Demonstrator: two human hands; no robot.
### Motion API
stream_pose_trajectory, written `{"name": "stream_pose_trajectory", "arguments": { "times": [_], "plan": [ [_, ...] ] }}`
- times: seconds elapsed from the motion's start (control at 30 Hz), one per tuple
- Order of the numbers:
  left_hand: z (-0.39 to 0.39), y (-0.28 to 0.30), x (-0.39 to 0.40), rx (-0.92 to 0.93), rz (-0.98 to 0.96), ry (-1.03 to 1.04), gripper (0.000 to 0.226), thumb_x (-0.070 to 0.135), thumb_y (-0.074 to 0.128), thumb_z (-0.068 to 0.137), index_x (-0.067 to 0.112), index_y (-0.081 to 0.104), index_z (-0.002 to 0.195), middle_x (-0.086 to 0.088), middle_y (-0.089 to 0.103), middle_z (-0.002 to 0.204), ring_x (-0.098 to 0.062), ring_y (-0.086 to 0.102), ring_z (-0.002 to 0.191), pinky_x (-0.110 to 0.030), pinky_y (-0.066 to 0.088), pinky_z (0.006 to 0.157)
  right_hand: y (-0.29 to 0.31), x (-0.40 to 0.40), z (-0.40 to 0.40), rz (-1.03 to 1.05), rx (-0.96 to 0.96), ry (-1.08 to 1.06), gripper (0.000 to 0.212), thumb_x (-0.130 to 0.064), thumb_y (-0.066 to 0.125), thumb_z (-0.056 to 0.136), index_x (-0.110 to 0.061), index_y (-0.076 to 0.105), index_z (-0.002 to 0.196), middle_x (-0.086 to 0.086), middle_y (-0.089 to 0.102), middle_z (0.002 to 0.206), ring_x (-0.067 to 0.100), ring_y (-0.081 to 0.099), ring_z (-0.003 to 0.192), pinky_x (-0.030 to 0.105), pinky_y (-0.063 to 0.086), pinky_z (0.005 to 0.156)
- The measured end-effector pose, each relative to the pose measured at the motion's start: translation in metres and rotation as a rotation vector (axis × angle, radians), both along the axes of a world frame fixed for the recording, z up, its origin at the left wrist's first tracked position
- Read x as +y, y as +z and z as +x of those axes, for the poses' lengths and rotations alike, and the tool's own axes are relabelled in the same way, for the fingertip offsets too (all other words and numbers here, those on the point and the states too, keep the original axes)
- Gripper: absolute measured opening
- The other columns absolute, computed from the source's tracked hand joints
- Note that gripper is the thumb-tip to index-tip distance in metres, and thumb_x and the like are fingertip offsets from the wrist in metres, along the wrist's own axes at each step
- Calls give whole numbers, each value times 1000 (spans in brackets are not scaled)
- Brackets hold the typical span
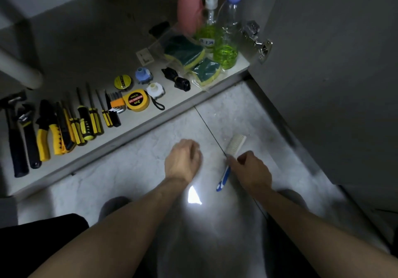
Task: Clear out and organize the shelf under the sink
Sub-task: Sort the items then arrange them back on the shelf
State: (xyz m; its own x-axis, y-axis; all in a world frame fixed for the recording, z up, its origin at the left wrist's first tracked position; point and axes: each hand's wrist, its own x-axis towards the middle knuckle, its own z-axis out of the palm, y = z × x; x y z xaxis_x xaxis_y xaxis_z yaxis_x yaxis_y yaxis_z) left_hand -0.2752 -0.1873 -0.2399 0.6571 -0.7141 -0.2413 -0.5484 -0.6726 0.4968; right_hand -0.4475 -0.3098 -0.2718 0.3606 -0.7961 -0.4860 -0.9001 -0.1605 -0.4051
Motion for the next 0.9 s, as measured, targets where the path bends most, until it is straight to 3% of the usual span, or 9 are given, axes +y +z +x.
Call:
{"name": "stream_pose_trajectory", "arguments": {
  "times": [0.07,0.13,0.27,0.37,0.43,0.5,0.67,0.77,0.9],
  "plan": [
    [30,21,-5,-163,-136,-62,13,28,51,97,23,56,107,2,56,106,-19,52,97,-38,51,78,-6,11,1,39,34,50,36,-62,61,88,-27,53,88,-13,56,75,2,49,60,20,29,49],
    [61,44,-12,-323,-202,-147,16,22,53,96,18,56,111,-1,53,109,-19,48,99,-36,50,76,-13,17,5,90,4,23,27,-47,69,87,-22,58,90,-7,62,79,4,53,61,20,33,49],
    [108,70,-21,-505,-236,-79,27,19,62,92,13,61,118,-8,54,122,-24,47,111,-36,44,89,-13,19,19,177,-201,-96,14,-30,69,93,-20,59,90,-1,67,85,4,59,68,17,39,54],
    [134,76,-29,-465,-126,-28,41,29,62,94,15,57,133,-7,50,135,-27,44,123,-42,43,100,-2,17,31,168,-393,-110,11,-19,64,98,-21,56,89,-2,64,85,2,60,68,12,43,55],
    [146,76,-32,-410,-48,-54,47,37,62,95,18,55,137,-5,50,138,-26,43,127,-43,42,104,9,15,41,116,-496,-73,7,-18,57,101,-21,55,95,-1,64,91,7,63,76,21,52,64],
    [151,75,-31,-409,-38,-73,42,36,62,95,19,57,133,-4,55,134,-25,45,122,-41,42,100,22,11,53,35,-590,-22,5,-21,51,104,-22,55,107,-1,64,101,10,62,86,24,52,70],
    [153,73,-26,-404,-69,-63,34,32,62,93,20,60,125,-3,58,129,-25,48,116,-39,42,95,68,0,104,-36,-818,103,19,-31,44,107,-27,56,122,-8,60,85,5,54,69,25,46,60],
    [156,77,-28,-380,-110,-44,38,35,63,91,18,63,125,-2,60,126,-26,49,116,-40,43,96,93,-9,150,-57,-879,100,24,-28,52,104,-21,65,123,-8,64,85,13,58,74,35,50,69],
    [164,82,-22,-391,-161,109,30,26,55,92,16,65,119,-5,60,120,-26,51,114,-40,44,95,112,-19,215,39,-783,71,15,-22,56,100,-18,69,106,3,71,84,28,67,85,49,55,83]
  ]
}}
